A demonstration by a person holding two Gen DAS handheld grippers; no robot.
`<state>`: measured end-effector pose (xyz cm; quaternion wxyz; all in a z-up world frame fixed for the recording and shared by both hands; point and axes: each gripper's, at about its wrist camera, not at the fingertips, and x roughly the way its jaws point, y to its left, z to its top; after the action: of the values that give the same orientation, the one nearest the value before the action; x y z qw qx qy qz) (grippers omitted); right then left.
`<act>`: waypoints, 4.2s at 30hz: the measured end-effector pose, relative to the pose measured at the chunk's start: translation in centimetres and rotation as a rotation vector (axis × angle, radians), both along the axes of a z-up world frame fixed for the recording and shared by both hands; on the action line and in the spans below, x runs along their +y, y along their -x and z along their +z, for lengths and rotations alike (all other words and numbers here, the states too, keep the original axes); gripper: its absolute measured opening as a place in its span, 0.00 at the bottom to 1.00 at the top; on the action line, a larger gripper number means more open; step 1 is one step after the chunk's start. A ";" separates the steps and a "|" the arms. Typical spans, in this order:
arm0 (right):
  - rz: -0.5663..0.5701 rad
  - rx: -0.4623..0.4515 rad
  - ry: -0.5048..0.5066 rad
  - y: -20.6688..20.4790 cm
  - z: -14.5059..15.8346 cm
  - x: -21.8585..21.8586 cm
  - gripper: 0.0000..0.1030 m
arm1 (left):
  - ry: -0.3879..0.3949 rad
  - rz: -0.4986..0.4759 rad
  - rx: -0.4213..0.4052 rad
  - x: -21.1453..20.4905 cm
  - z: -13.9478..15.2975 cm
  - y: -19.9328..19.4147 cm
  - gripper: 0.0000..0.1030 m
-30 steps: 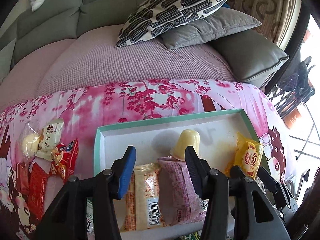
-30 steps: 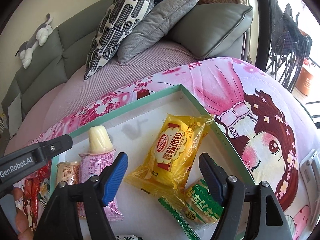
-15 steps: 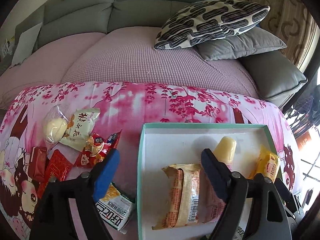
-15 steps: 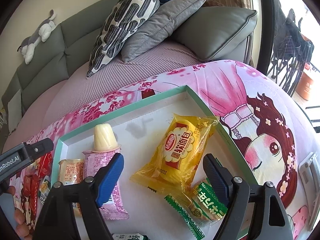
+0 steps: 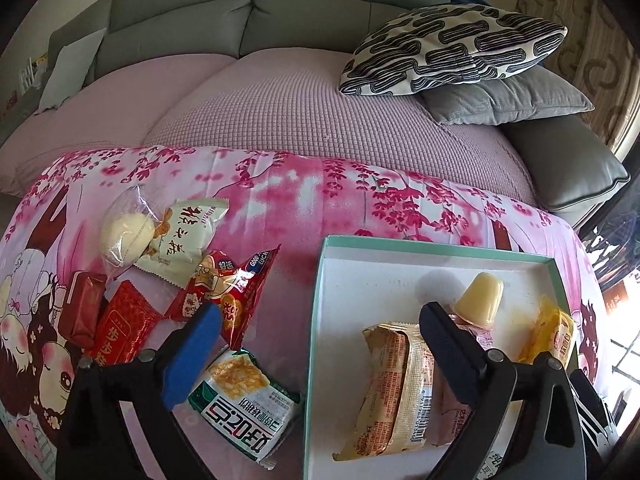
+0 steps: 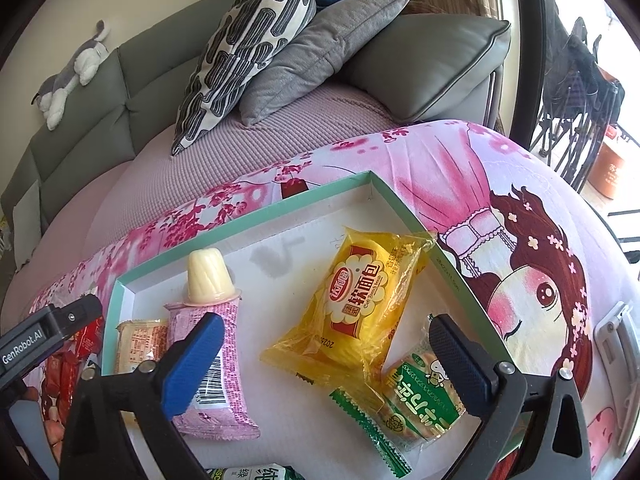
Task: Organize snacks
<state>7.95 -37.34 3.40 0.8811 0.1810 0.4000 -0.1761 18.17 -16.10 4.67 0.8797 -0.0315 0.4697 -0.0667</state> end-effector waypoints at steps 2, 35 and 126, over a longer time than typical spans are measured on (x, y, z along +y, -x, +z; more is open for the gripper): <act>0.005 0.000 0.004 0.1 0.3 0.3 1.00 | 0.022 0.000 0.003 0.2 0.0 0.2 0.96; 0.184 0.079 0.084 0.6 2.0 11.6 1.00 | -0.063 0.168 -0.036 14.6 0.7 4.6 0.96; 0.598 0.096 0.017 -4.6 -1.8 24.3 0.71 | -0.066 0.195 0.049 20.9 -2.5 2.2 0.93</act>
<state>12.56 -13.08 1.61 0.8754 0.0394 0.4751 0.0796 15.92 4.82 2.17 0.8708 -0.0498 0.4878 0.0354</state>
